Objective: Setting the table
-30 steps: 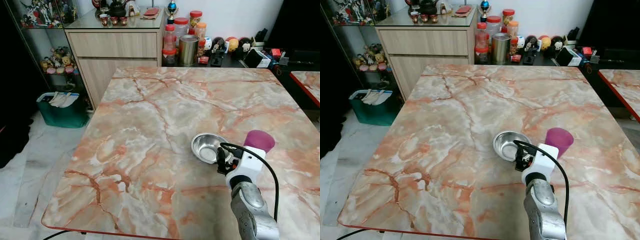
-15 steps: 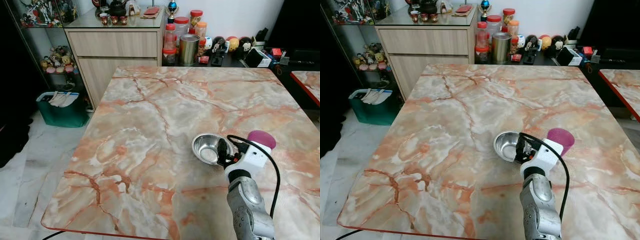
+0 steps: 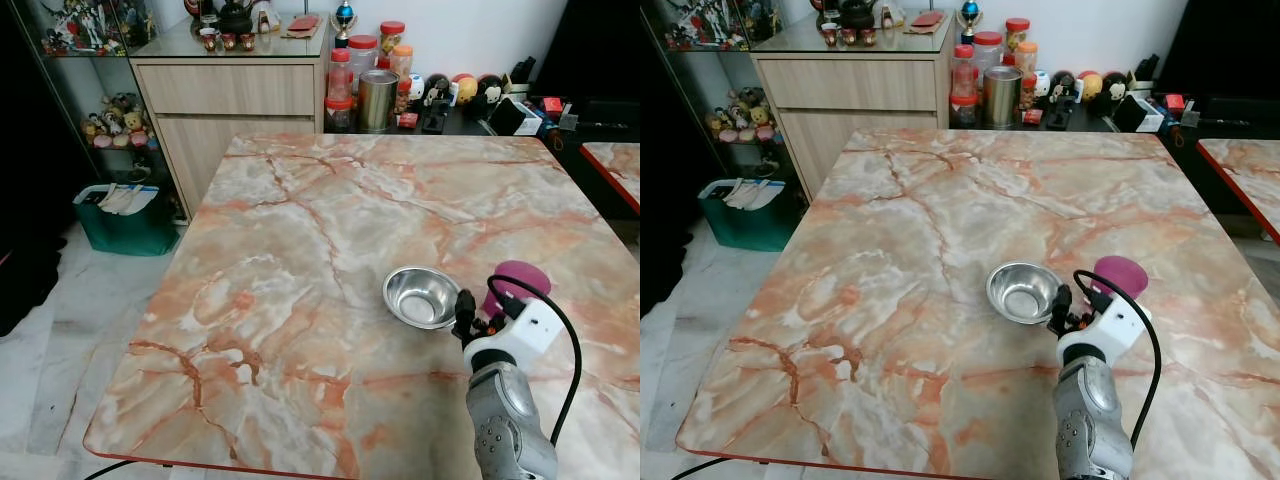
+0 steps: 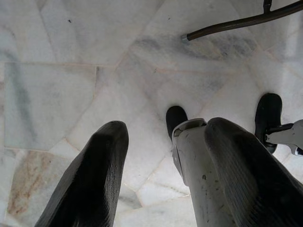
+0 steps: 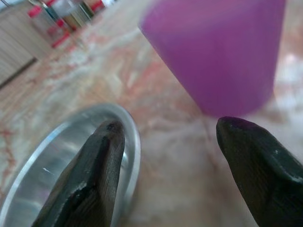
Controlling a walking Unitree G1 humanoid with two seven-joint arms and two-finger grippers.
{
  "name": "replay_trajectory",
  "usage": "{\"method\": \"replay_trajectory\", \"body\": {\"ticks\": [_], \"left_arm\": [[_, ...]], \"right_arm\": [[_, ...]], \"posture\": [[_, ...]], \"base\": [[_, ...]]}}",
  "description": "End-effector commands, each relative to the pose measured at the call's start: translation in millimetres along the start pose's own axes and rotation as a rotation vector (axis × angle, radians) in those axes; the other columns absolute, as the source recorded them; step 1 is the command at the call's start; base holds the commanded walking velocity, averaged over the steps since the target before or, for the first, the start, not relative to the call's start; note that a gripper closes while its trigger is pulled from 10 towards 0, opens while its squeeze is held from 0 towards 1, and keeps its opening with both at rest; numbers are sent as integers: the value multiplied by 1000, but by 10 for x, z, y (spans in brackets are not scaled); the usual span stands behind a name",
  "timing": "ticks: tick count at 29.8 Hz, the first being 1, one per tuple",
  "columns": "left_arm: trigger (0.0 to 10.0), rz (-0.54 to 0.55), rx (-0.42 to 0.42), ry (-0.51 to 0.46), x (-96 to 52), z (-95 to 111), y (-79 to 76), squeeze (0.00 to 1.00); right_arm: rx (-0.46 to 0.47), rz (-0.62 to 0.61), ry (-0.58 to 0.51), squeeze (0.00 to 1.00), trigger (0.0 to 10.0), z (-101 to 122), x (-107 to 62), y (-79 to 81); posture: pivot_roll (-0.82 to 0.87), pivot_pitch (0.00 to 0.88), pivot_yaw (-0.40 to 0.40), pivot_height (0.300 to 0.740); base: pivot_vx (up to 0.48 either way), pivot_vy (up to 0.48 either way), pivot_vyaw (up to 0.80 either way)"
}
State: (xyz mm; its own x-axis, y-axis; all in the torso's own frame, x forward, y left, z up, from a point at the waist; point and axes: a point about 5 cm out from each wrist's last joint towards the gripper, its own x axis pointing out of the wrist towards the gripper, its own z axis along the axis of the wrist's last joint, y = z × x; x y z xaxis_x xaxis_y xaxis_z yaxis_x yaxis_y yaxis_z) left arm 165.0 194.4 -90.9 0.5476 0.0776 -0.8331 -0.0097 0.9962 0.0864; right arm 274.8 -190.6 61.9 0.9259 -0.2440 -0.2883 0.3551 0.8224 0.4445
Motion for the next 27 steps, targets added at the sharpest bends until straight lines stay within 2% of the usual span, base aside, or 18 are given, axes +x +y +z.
{"method": "replay_trajectory", "body": {"ticks": [1, 7, 18, 27], "left_arm": [[10000, 7, 2, 6, -2, -10, 15, 0], [10000, 9, 5, 4, -1, -5, 16, 0], [10000, 7, 7, 6, 0, -6, 4, 0], [10000, -1, 9, 16, 0, -20, -24, 0]], "right_arm": [[38, 20, -9, 0, 10000, 13, 20, 66], [52, 40, 10, 0, 10000, -44, 26, 123], [57, 57, 4, 0, 10000, -19, 68, 179], [-5, 62, 3, 0, 10000, 29, 126, 267]], "posture": [[1, 0, 8, 736], [4, 0, 6, 736], [3, 0, 4, 736], [2, 0, -2, 736]], "base": [[0, 0, 0], [0, 0, 0], [0, 0, 0], [0, 0, 0]]}}
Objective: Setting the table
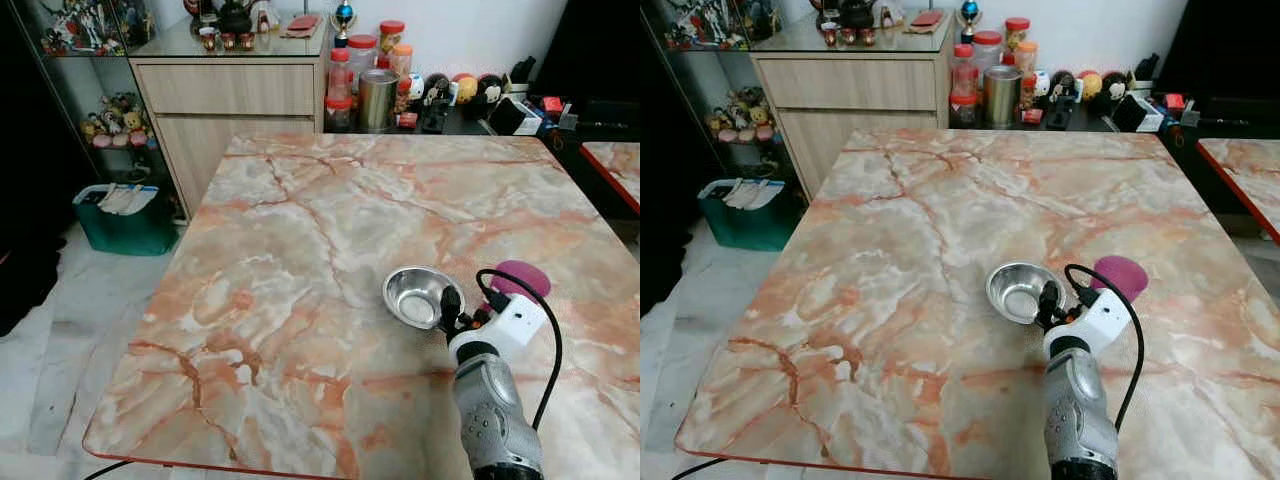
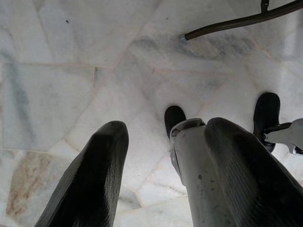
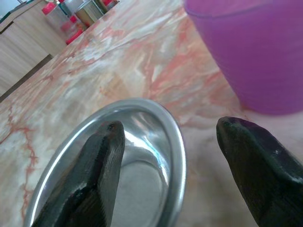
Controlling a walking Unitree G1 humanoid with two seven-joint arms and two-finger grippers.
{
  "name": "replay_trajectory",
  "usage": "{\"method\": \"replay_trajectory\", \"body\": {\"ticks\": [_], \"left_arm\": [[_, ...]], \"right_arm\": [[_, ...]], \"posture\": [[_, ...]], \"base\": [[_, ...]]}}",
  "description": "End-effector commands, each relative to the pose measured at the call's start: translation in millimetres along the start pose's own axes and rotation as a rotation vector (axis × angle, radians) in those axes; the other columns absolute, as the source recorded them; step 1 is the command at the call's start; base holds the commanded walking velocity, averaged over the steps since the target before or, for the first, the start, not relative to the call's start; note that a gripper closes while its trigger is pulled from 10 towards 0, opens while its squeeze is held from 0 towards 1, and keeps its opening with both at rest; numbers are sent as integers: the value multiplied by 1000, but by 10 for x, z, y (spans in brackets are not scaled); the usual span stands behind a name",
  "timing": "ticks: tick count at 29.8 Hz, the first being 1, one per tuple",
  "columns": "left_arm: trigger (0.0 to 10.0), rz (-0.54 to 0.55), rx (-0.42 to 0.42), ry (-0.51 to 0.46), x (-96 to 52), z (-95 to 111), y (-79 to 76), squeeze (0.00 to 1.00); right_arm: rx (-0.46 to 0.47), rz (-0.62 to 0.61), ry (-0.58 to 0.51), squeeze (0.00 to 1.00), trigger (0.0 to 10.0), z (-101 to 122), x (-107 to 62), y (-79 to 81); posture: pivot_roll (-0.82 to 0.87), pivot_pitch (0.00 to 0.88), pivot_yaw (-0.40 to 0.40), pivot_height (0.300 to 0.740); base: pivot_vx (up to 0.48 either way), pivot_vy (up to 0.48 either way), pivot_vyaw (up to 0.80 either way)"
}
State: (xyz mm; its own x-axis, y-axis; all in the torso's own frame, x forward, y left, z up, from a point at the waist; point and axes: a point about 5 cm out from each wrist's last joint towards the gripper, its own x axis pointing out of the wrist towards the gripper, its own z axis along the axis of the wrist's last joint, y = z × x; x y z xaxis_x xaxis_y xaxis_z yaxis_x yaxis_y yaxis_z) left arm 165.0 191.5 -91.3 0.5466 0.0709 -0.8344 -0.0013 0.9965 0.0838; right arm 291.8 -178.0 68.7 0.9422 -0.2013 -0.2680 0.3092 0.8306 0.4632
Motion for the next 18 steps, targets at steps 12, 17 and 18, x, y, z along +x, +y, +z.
{"method": "replay_trajectory", "body": {"ticks": [12, 17, 18], "left_arm": [[10000, -3, 6, 20, 1, -21, -15, 0], [10000, -14, 5, 24, -1, -32, -22, 0], [10000, -15, 5, 25, -2, -34, -24, 0]], "right_arm": [[-57, 14, 7, 0, 10000, 32, 71, 153], [-49, 3, -15, 0, 10000, 49, 62, 140], [-50, 3, -15, 0, 10000, 48, 62, 140]], "posture": [[3, 0, -7, 736], [3, 0, -7, 736], [3, 0, -7, 736]], "base": [[0, 0, 0], [0, 0, 0], [0, 0, 0]]}}
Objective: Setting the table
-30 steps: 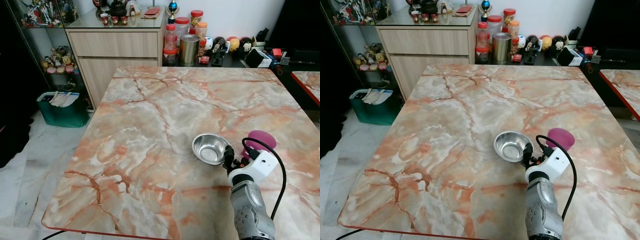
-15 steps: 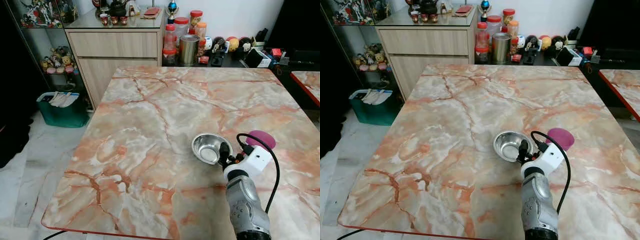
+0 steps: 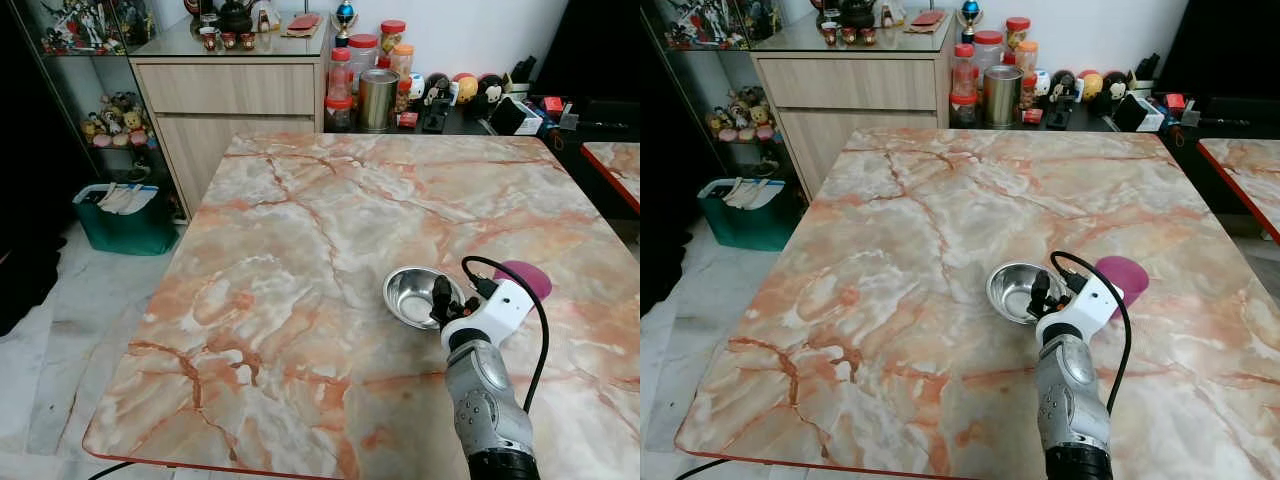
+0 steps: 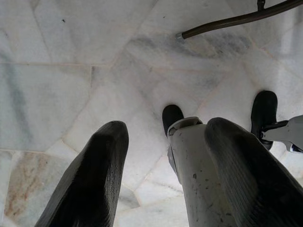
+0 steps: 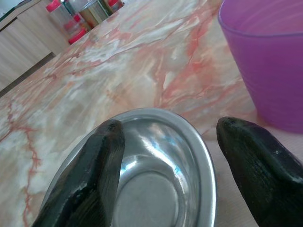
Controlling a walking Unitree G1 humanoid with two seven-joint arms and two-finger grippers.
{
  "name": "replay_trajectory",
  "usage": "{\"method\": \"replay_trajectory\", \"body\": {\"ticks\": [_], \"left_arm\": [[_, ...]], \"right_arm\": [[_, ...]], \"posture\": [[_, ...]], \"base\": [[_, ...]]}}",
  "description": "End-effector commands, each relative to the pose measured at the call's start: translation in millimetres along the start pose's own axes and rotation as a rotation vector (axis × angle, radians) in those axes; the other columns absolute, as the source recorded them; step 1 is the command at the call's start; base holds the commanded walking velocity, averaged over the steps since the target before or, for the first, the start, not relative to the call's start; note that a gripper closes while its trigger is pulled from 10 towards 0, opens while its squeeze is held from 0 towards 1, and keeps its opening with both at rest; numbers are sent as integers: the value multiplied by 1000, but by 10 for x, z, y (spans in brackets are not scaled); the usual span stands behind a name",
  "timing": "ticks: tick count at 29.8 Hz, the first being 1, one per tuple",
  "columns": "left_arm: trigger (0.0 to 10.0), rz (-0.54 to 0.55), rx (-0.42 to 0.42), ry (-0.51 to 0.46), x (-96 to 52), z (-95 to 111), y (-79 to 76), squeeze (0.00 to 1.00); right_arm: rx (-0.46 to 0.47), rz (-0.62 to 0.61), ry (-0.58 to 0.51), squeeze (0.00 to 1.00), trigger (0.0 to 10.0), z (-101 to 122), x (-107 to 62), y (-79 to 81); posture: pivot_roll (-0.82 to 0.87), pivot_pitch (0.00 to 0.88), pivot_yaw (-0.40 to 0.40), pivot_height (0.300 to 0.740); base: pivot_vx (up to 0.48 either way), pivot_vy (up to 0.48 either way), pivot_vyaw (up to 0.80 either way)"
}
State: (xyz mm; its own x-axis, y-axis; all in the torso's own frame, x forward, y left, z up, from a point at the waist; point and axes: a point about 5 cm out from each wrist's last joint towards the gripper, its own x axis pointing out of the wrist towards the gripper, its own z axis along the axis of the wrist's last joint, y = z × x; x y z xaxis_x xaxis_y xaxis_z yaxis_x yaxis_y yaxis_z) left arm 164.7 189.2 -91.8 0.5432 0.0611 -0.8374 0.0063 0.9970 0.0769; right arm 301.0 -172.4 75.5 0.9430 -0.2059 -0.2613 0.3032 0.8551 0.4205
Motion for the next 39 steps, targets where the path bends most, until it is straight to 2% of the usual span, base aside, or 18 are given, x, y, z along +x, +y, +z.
{"method": "replay_trajectory", "body": {"ticks": [1, 13, 24, 25, 26, 27, 28, 39], "left_arm": [[10000, -7, 6, 23, -3, -36, -5, 0], [10000, -5, 2, 25, -2, -32, -8, 0], [10000, -2, -1, 28, -1, -32, -9, 0], [10000, -1, -3, 28, -1, -33, -9, 0], [10000, -1, -3, 29, -1, -34, -8, 0], [10000, -1, -3, 29, -1, -34, -8, 0], [10000, -1, -4, 29, 0, -32, -10, 0], [10000, -8, -10, 32, 0, -35, -24, 0]], "right_arm": [[-3, 1, -5, 0, 10000, 7, 4, 30], [-46, -21, 70, 0, 10000, -108, 15, 13], [-50, -18, 71, 0, 10000, -89, 38, 47], [-55, -19, 73, 0, 2667, -90, 40, 47], [-63, -22, 78, 0, 1569, -93, 43, 46], [-67, -23, 81, 0, 1569, -97, 45, 46], [-68, -27, 82, 0, 0, -98, 47, 43], [-66, -35, 80, 0, 0, -94, 58, 41]], "posture": [[3, 0, -7, 736], [7, 0, -9, 736], [10, 0, -12, 736], [10, 0, -12, 736], [10, 0, -13, 736], [10, 0, -13, 736], [10, 0, -13, 736], [12, 0, -13, 736]], "base": [[0, 0, 0], [0, 0, 0], [0, 0, 0], [0, 0, 0], [0, 0, 0], [0, 0, 0], [0, 0, 0], [0, 0, 0]]}}
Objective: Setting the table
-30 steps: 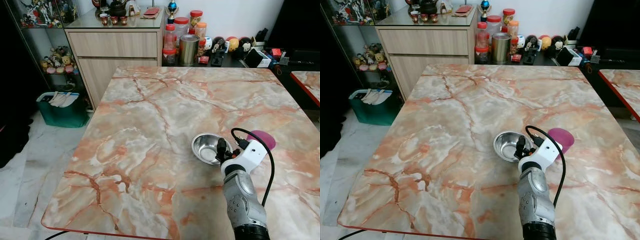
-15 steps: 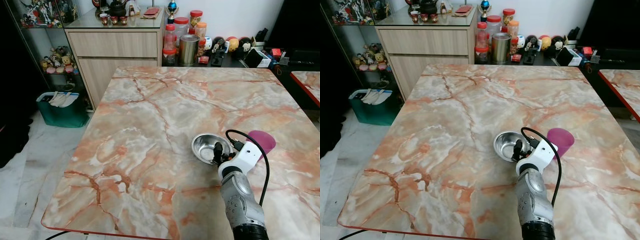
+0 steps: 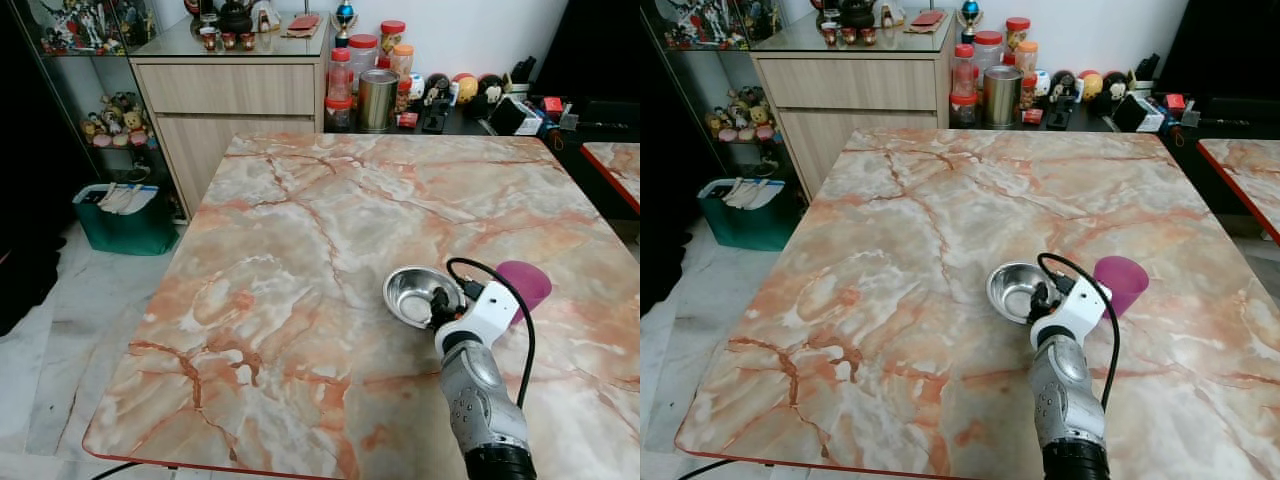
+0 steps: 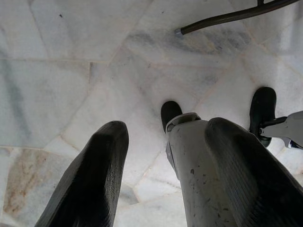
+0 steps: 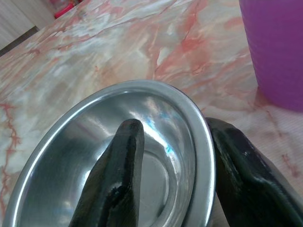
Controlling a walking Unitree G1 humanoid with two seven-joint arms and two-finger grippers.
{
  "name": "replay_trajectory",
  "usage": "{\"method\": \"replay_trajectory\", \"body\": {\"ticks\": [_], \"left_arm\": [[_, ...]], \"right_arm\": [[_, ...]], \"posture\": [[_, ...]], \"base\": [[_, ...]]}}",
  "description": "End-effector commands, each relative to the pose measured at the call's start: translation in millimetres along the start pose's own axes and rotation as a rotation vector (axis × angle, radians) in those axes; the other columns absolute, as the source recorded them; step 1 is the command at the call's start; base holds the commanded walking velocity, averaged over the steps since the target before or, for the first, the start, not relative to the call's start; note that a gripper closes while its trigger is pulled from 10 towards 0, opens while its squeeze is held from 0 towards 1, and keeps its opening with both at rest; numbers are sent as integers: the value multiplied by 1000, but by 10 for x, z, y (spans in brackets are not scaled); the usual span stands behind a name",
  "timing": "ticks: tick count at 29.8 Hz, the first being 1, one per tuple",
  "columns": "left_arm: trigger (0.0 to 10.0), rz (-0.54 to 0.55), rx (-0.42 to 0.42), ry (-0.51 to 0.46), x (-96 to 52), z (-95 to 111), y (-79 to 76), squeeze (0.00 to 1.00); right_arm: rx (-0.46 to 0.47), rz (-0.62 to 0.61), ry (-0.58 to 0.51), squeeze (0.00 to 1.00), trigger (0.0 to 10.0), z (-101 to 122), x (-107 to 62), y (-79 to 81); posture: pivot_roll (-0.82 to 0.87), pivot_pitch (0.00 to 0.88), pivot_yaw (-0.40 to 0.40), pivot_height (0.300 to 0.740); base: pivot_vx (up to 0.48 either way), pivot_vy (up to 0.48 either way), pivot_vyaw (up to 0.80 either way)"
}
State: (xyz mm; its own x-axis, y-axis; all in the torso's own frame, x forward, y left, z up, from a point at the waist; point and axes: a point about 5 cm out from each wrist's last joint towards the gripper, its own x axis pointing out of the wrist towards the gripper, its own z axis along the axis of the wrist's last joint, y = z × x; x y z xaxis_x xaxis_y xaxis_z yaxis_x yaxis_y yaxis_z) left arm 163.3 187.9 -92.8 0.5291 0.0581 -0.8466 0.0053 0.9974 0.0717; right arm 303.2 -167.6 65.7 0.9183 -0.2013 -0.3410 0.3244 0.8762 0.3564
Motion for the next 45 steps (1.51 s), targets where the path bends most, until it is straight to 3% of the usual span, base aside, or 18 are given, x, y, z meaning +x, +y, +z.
{"method": "replay_trajectory", "body": {"ticks": [1, 20, 25, 26, 27, 35, 37, 38, 39, 45], "left_arm": [[10000, -5, -7, 15, 1, -15, -13, 0], [10000, -19, -6, 26, 3, -19, -31, 0], [10000, -8, 13, 20, 3, -12, -18, 0], [10000, -3, 17, 19, 3, -10, -14, 0], [10000, 2, 22, 16, 3, -7, -10, 0], [10000, 21, 25, 14, 2, -4, 12, 0], [10000, 30, 26, 12, 1, -3, 26, 0], [10000, 30, 26, 12, 1, -3, 26, 0], [10000, 36, 29, 7, 1, 6, 36, 0], [10000, 38, 53, -6, 4, 34, 50, 0]], "right_arm": [[-4, 0, 4, 0, 0, 12, 20, 37], [7, 16, -2, 0, 0, 23, 34, 85], [37, 97, -2, 0, 0, 33, 40, 199], [37, 136, 1, 0, 3098, 30, 36, 246], [33, 180, -2, 0, 10000, 32, 28, 304], [85, 237, -26, 0, 10000, 69, 14, 401], [136, 318, -65, 0, 10000, 150, 0, 560], [136, 318, -65, 0, 10000, 150, 0, 560], [171, 387, -96, 0, 10000, 215, -11, 692], [193, 476, -137, 0, 10000, 317, -21, 900]], "posture": [[11, 0, -13, 736], [14, 0, -13, 736], [15, 0, -8, 736], [15, 0, -8, 736], [15, 0, -8, 736], [17, 0, -8, 736], [17, 0, -7, 736], [17, 0, -7, 736], [18, 0, -4, 736], [15, 0, 1, 736]], "base": [[0, 0, 0], [0, 0, 0], [0, 0, 0], [0, 0, 0], [0, 0, 0], [0, 0, 0], [0, 0, 0], [0, 0, 0], [0, 0, 0], [0, 0, 0]]}}
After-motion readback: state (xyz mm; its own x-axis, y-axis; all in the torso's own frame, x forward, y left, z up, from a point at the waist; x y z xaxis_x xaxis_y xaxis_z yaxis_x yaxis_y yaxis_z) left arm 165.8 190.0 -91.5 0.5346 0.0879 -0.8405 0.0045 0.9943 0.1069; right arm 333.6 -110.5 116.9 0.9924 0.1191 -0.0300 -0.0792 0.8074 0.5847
